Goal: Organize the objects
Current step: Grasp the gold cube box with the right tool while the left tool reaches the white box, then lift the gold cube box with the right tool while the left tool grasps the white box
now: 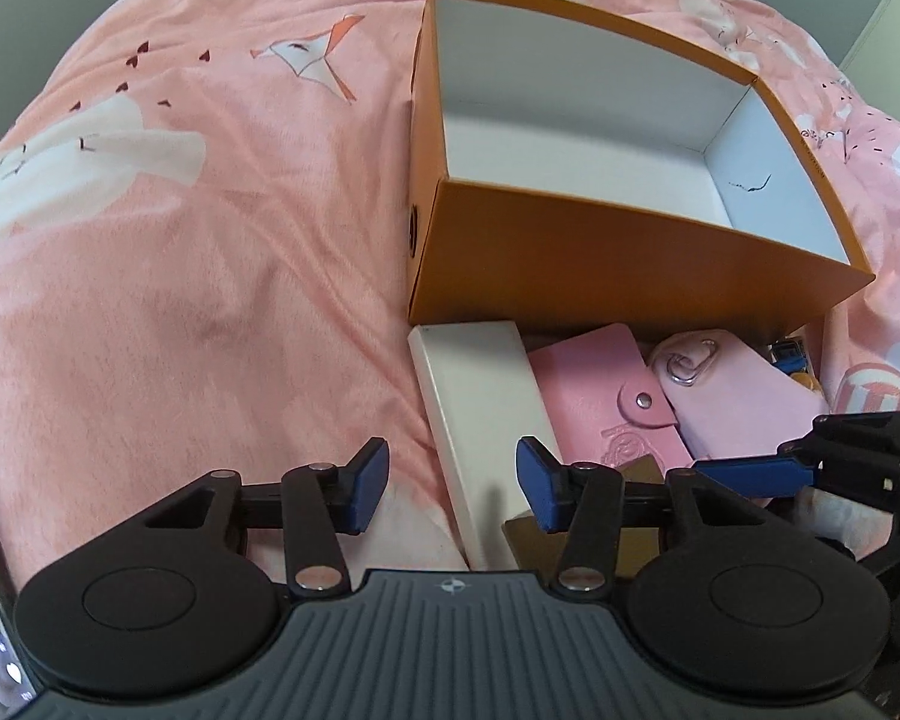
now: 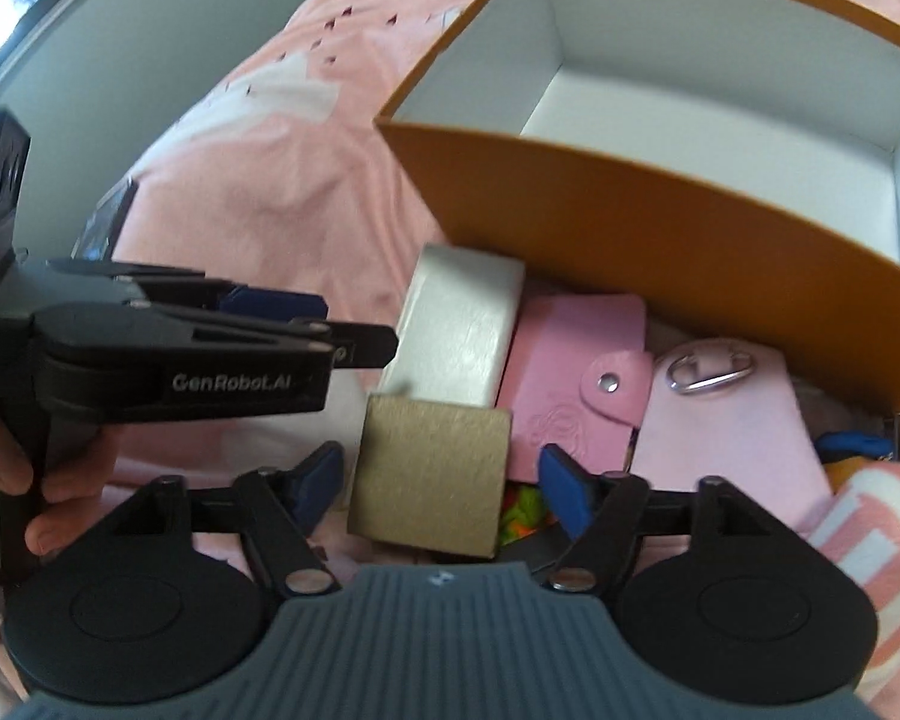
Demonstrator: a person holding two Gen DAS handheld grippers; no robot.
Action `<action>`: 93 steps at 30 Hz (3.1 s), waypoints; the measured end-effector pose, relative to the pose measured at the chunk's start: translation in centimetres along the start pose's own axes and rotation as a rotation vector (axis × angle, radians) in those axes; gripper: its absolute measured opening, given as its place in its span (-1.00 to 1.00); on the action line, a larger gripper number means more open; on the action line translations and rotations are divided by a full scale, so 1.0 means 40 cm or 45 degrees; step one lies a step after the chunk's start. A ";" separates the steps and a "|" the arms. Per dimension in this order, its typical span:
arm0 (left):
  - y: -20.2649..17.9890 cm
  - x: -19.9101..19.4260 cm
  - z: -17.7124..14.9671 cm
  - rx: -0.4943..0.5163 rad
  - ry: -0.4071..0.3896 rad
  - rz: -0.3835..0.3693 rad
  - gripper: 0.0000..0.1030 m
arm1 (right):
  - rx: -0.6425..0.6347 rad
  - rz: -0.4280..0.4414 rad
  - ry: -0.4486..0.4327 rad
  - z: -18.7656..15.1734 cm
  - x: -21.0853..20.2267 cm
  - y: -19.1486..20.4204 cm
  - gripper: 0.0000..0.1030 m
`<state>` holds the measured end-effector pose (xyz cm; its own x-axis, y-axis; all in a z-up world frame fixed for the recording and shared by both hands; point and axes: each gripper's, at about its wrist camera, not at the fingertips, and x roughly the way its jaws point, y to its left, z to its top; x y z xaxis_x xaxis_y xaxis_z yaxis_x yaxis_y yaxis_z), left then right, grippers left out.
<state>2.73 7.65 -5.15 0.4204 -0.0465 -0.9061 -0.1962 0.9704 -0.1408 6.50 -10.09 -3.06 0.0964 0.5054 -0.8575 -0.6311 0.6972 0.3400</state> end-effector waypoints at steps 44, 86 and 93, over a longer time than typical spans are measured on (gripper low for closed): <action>0.005 0.112 0.019 -0.155 0.175 -0.083 0.11 | 0.152 -0.032 -0.103 0.027 -0.044 -0.097 0.36; 0.016 0.133 0.030 -0.184 0.159 -0.130 0.33 | 0.228 -0.199 -0.183 0.046 -0.065 -0.139 0.22; 0.012 0.149 0.038 -0.240 0.187 -0.177 0.27 | 0.305 -0.176 -0.205 0.045 -0.051 -0.176 0.23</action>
<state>6.51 8.19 -10.02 0.3244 -0.2236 -0.9191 -0.3127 0.8917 -0.3273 12.12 -15.11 -3.00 0.3014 0.4581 -0.8362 -0.4061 0.8552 0.3221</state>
